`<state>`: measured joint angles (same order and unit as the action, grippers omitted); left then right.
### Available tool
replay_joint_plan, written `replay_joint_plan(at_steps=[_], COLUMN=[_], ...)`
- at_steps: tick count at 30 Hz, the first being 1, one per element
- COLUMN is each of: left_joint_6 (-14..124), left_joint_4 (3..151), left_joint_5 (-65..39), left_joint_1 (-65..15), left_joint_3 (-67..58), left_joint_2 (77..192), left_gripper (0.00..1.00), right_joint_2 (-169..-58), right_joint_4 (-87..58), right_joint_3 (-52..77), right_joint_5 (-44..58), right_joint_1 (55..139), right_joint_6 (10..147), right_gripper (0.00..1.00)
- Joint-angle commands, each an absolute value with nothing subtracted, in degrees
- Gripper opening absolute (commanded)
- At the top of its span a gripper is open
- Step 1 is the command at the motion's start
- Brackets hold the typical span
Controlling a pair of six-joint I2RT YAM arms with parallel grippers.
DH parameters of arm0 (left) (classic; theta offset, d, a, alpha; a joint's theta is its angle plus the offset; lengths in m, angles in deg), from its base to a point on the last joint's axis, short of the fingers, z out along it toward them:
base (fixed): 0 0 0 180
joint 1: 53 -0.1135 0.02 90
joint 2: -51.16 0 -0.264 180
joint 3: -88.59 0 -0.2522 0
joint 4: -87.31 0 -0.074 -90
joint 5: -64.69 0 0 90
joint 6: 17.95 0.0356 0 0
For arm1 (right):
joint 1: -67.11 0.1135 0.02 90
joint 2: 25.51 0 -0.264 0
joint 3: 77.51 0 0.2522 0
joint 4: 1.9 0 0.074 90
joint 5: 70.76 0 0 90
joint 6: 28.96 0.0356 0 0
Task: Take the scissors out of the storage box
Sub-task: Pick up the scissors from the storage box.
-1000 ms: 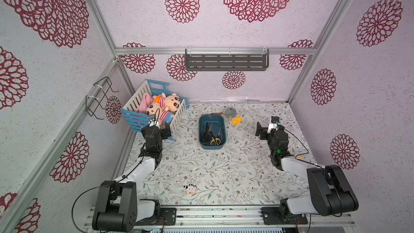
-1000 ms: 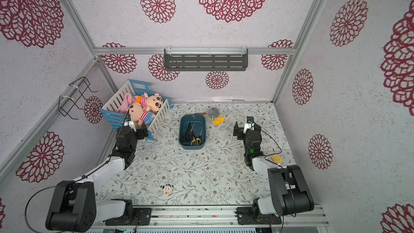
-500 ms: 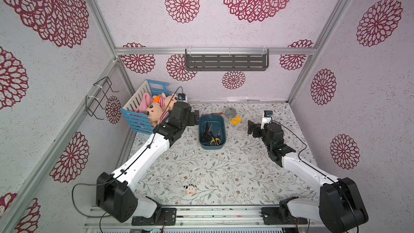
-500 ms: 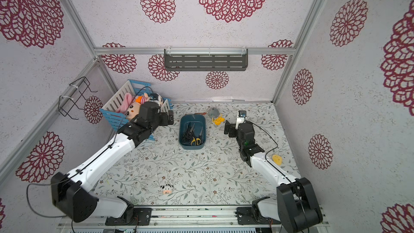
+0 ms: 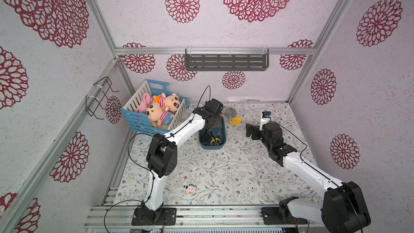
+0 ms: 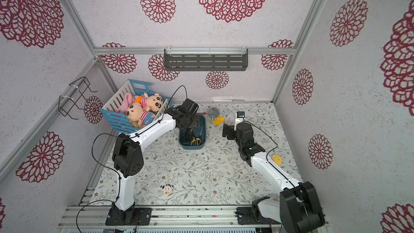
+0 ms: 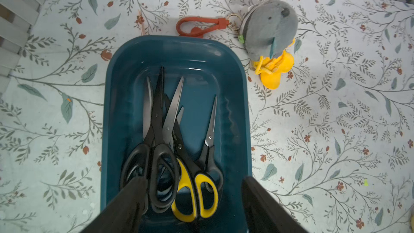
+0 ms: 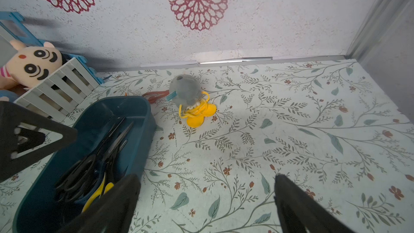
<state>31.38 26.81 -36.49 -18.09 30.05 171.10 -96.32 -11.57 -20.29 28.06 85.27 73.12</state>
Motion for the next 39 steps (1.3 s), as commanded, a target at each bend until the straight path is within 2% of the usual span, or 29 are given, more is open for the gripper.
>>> replay_joint_plan(at_steps=[1,10,29,39], left_joint_6=[28.3,27.2,29.4,30.2], left_joint_4=[23.3,26.9,30.9,33.1], left_joint_5=[-35.8,-35.3,-33.2,-31.1], left_joint_1=[-18.6,-19.9,-22.0,-22.0], left_joint_3=[29.9,24.0,22.0,20.7], left_joint_2=[171.6,170.9,176.2,179.4], left_gripper=[0.69,0.61,0.53,0.39], right_joint_2=[-95.0,-96.0,-97.1,-96.8], right_joint_4=[-11.6,-11.4,-11.4,-12.0], right_joint_3=[-19.3,-18.8,-18.9,-19.1], right_joint_5=[27.1,26.8,27.7,28.5], right_joint_1=[85.7,85.8,86.4,86.4], right_joint_6=[74.5,74.8,75.1,75.5], right_gripper=[0.99,0.99,0.99,0.99])
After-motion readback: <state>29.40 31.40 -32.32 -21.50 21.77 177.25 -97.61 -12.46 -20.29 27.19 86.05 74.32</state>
